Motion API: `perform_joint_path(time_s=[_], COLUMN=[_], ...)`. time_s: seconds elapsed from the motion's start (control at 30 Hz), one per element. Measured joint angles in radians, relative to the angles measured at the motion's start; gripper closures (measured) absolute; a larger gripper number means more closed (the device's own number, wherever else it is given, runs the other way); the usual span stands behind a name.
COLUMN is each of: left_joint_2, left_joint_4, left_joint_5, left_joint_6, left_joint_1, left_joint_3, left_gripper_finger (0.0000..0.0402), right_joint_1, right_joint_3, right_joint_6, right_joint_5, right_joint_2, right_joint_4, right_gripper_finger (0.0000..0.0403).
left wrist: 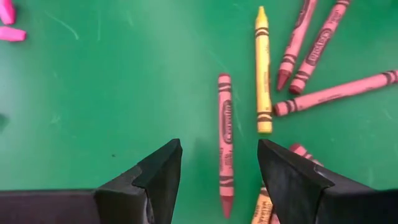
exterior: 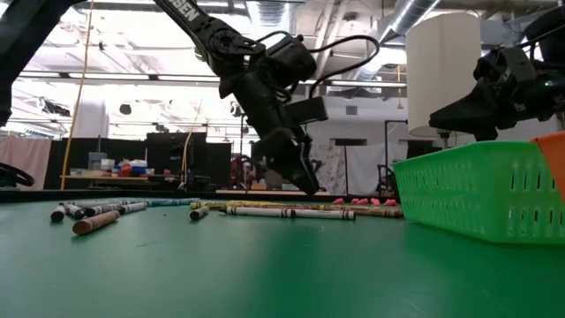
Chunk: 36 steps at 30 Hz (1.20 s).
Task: Sort crayons
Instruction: Put the brown crayon into the red bin
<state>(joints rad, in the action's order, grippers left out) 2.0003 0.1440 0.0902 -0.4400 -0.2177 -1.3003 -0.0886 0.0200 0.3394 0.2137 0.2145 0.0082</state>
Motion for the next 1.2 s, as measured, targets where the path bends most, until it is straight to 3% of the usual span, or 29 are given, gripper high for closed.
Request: perform_joint_path(time_s=[0.53, 0.7, 1.07, 1.2], left_joint_2=[0.065, 0.071, 0.072, 0.072], left_joint_4=[0.002, 0.012, 0.029, 0.019], left_joint_5=[-0.020, 0.008, 0.017, 0.013], left_joint_6=[-0.009, 0.005, 0.031, 0.034], left_joint_1=[0.023, 0.021, 0.011, 0.011], left_joint_3=[-0.018, -0.018, -0.018, -0.018], left_gripper_finger=[0.0208, 0.0249, 0.0382, 0.0394], right_joint_1=[-0.025, -0.025, -0.025, -0.025], right_joint_3=[0.000, 0.000, 0.000, 0.000], right_joint_6=[0.003, 0.003, 0.003, 0.007], right_joint_5=[-0.001, -0.002, -0.002, -0.002], right_joint_2=[0.018, 0.023, 0.022, 0.022], right_joint_4=[0.001, 0.000, 0.000, 0.000], right_gripper_finger=[0.0335, 0.0335, 0.0335, 0.0335])
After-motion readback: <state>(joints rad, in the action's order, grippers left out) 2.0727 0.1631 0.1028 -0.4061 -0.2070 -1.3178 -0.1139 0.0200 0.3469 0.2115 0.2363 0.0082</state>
